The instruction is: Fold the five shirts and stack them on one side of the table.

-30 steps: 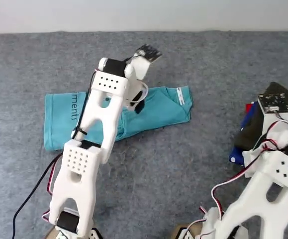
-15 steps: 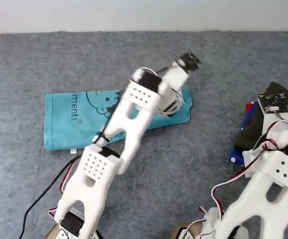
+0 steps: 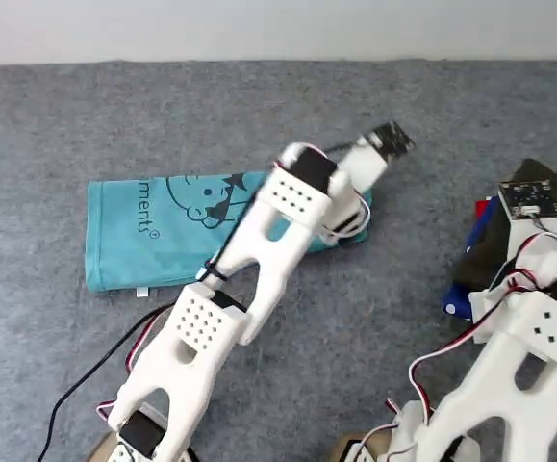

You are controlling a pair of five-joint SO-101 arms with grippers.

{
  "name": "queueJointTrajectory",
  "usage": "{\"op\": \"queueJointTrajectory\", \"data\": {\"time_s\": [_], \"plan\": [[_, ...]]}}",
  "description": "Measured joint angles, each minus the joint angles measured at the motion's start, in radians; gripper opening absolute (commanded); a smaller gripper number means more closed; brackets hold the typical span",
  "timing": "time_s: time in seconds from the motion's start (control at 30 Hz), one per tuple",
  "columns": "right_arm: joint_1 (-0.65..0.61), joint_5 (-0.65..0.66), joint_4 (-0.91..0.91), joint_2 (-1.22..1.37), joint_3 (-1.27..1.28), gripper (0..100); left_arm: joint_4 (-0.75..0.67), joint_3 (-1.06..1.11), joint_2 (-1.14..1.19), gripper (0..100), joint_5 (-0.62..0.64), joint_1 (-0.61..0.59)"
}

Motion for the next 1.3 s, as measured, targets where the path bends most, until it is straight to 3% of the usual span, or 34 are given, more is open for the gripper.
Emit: {"op": "queueJointTrajectory", "data": {"time_s": [0.23,0.63,0.8,0.93,1.3], "plan": [[0.0,0.0,0.0,0.0,0.0,2.0,0.021,0.025,-0.164,17,0.06,-0.158],[0.0,0.0,0.0,0.0,0.0,2.0,0.023,0.684,-0.605,24,0.107,-0.585],[0.0,0.0,0.0,0.0,0.0,2.0,-0.009,0.73,-0.591,29,0.086,-0.822],[0.0,0.0,0.0,0.0,0.0,2.0,-0.06,0.732,-0.496,32,0.078,-0.939],[0.0,0.0,0.0,0.0,0.0,2.0,-0.196,0.732,-0.27,33,0.049,-0.976]]}}
